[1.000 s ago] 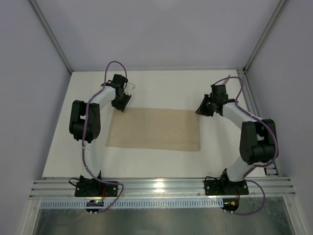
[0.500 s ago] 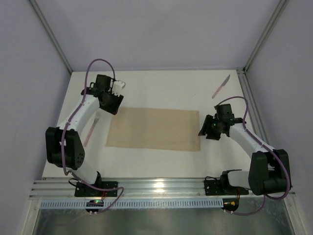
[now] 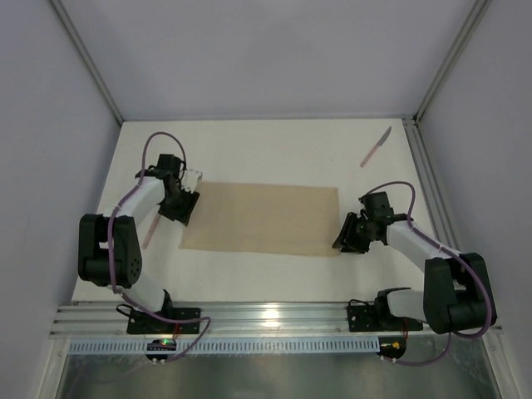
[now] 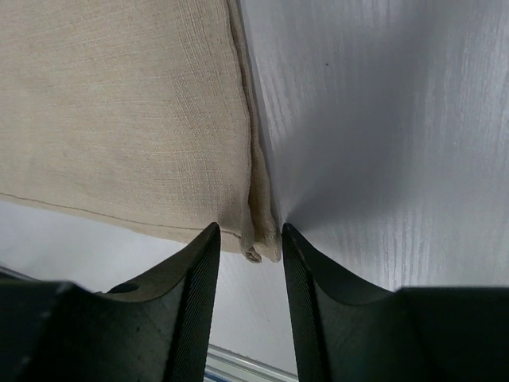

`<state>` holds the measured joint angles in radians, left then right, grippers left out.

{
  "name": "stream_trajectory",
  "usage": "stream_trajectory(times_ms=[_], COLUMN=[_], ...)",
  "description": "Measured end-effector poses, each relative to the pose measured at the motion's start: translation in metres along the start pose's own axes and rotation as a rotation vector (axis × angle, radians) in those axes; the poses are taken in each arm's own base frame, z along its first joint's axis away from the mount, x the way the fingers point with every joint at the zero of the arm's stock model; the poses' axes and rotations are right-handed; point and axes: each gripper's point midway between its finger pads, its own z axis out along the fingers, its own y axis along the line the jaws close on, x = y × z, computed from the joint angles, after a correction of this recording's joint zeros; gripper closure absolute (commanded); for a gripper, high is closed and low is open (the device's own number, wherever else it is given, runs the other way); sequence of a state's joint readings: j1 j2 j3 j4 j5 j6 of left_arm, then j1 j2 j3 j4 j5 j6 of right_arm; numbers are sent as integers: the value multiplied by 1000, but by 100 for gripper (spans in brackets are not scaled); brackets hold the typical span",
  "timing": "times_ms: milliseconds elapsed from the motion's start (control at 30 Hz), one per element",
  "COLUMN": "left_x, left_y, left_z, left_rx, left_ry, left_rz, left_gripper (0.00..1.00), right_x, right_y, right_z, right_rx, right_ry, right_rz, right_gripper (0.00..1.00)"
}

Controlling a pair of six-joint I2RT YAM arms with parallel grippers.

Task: Fold the napkin into a case and place the utensils inside
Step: Pick up the rectangle-folded napkin from the center of the board.

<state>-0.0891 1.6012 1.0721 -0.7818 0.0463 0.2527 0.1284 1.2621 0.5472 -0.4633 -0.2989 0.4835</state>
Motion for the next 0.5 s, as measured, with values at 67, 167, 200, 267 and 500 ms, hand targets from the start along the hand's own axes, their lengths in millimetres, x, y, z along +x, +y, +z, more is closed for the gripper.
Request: stream_trajectory(times_ms=[67,167,200,267,500], left_x=[3,4,5,5,5], left_y=[1,3,3,4,-1], left_z=[2,4,5,6,10], left_rx=[0,3,5,8,44], left_ry=[4,10,11,14,13], left_rz=[-6,-12,-14,-14,-15], left_gripper=[48,48,48,48,49], right_x=[-2,-4,-3,-4,-8], right_y=[4,6,7,6,-1], right_z=[3,7,8,10,4], right_rx=[-21,-37,-40,-37,20], right_ry=[-3,-1,1,-3,-12], right_rz=[5,11,16,16,2], right_gripper=[65,81,89,96,96])
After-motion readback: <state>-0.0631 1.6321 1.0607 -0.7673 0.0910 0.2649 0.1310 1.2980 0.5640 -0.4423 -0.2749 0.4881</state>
